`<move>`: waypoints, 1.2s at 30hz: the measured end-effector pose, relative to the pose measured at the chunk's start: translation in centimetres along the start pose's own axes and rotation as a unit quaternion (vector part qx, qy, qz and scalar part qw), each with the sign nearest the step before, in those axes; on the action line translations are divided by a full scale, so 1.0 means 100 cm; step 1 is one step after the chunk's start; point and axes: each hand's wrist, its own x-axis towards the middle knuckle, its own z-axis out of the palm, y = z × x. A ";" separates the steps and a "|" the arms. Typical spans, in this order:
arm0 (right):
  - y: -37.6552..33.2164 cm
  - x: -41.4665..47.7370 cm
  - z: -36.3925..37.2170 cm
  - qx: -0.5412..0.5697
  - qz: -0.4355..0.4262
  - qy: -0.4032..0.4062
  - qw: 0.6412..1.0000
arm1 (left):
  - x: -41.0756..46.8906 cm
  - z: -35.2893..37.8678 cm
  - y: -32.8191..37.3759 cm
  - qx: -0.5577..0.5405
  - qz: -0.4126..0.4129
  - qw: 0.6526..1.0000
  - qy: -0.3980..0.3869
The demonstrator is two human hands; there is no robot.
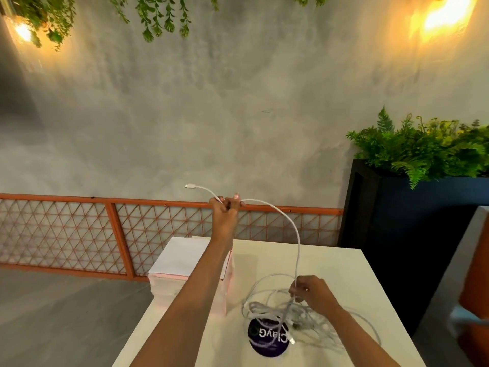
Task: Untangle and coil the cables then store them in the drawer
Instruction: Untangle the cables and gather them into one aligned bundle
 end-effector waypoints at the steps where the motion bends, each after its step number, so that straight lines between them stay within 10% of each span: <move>1: -0.003 0.000 -0.005 0.017 0.000 0.009 1.000 | -0.001 -0.001 -0.005 0.022 -0.008 1.000 -0.003; 14: -0.064 -0.004 -0.051 0.083 -0.081 0.046 0.992 | -0.033 -0.009 -0.075 0.140 -0.133 0.961 -0.196; 23: -0.064 -0.001 -0.050 0.107 -0.060 0.060 0.991 | -0.049 -0.015 -0.090 0.226 -0.215 0.869 -0.384; 36: -0.037 0.006 -0.052 0.120 0.111 0.140 0.977 | -0.038 -0.025 -0.087 0.222 -0.165 0.904 -0.327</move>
